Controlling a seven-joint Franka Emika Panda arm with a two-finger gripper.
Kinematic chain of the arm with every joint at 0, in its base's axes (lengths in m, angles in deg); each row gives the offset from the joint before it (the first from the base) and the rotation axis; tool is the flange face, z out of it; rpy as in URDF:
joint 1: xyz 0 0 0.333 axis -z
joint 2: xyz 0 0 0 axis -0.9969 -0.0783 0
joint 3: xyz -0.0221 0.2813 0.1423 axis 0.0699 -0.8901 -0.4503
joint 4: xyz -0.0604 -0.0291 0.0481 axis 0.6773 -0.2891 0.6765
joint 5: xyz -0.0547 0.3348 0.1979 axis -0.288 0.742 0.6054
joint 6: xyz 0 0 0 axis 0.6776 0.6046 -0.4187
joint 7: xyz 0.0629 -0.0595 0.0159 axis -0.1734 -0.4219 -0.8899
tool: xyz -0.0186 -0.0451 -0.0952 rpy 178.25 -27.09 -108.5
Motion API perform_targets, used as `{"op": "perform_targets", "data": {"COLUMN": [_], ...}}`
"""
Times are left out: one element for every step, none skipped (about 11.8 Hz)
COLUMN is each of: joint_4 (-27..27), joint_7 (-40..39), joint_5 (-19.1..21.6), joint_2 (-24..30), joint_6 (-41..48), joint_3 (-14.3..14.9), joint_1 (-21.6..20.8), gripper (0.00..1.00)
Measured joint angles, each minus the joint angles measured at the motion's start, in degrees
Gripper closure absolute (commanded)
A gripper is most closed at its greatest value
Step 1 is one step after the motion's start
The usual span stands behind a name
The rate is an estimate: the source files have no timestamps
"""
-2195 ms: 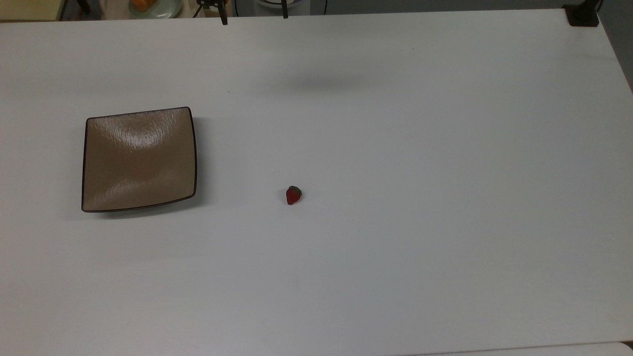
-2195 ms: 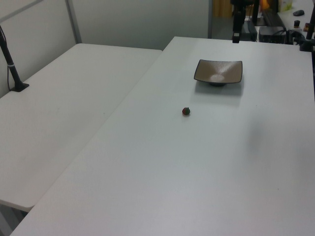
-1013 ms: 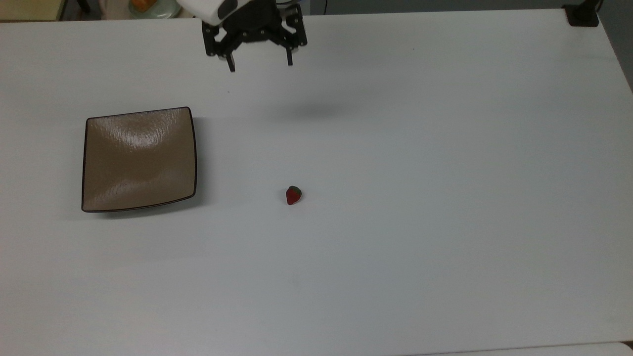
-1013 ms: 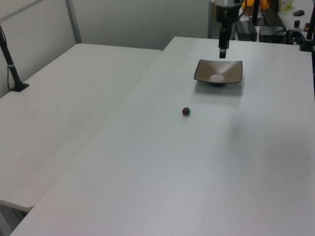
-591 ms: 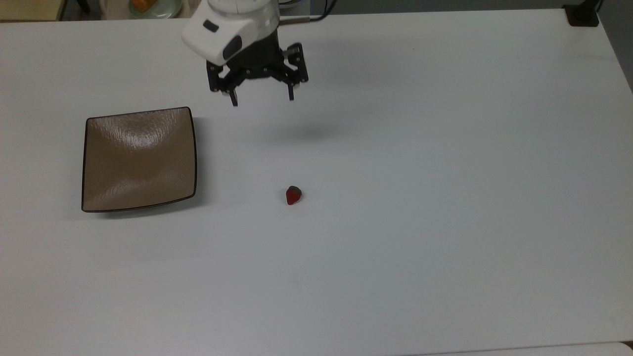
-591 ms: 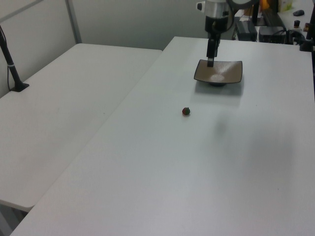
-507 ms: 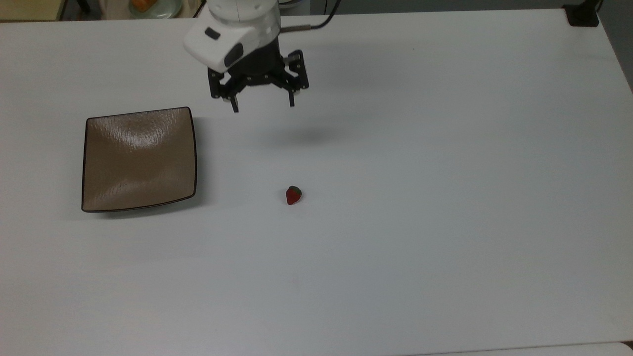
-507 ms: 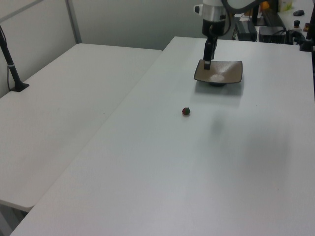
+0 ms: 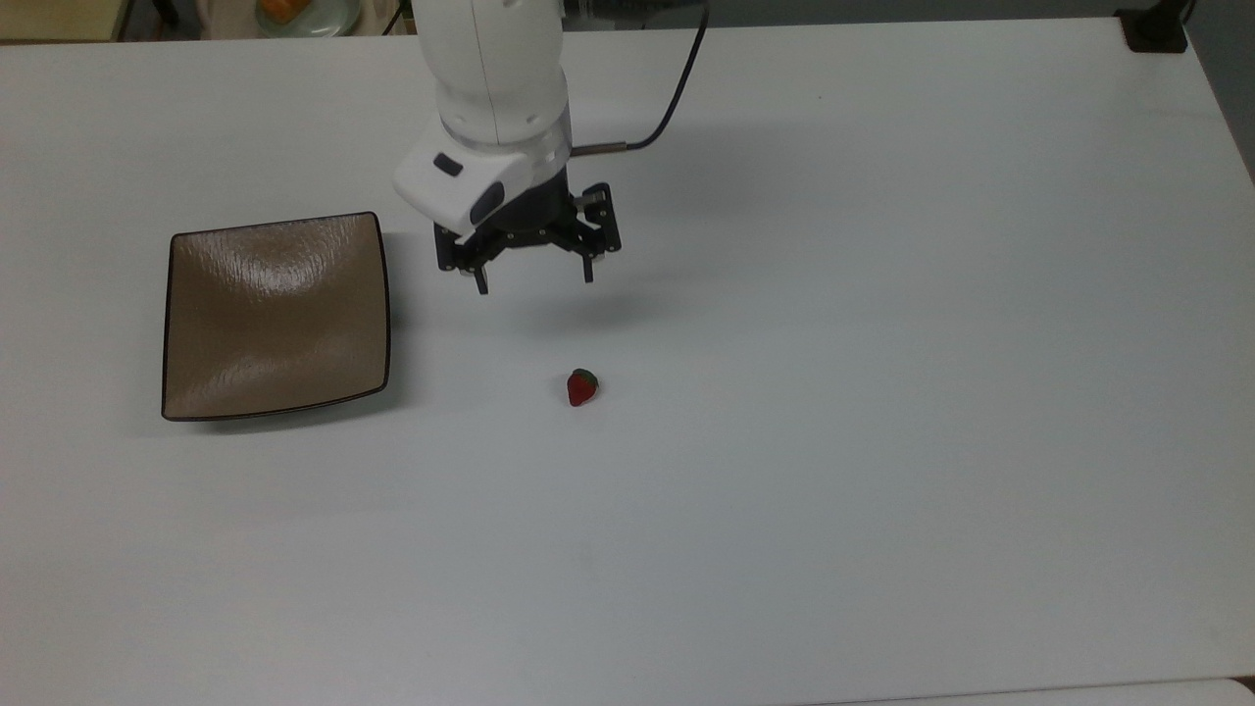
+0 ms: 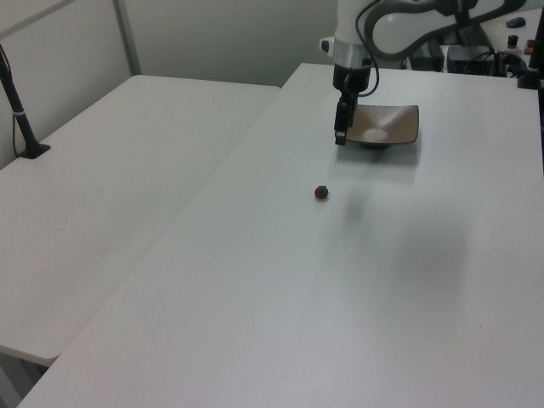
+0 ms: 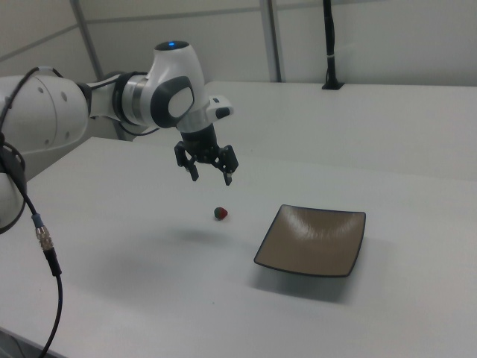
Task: Strawberries on a ceramic plate
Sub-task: 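Move the open gripper over the red strawberry and lower it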
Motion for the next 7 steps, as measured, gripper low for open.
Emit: {"op": "perform_targets", "data": {"joint_4": [0.0, 0.0, 0.0, 0.0, 0.0, 0.0, 0.1], "joint_7": [0.0, 0.0, 0.0, -0.1, -0.1, -0.1, -0.1], "joint_5": [0.0, 0.0, 0.0, 0.0, 0.0, 0.0, 0.0], "joint_2": [-0.7, -1.6, -2.6, -3.4, -4.4, -5.1, -5.9], "joint_6": [-0.6, -1.3, -1.6, -2.5, -4.8, -6.4, -8.0], "joint_3": [0.0, 0.0, 0.0, 0.0, -0.1, -0.2, -0.3], "joint_1": [-0.1, -0.1, -0.1, -0.2, -0.4, -0.6, -0.9], "gripper": [0.00, 0.00, 0.00, 0.00, 0.00, 0.00, 0.00]}}
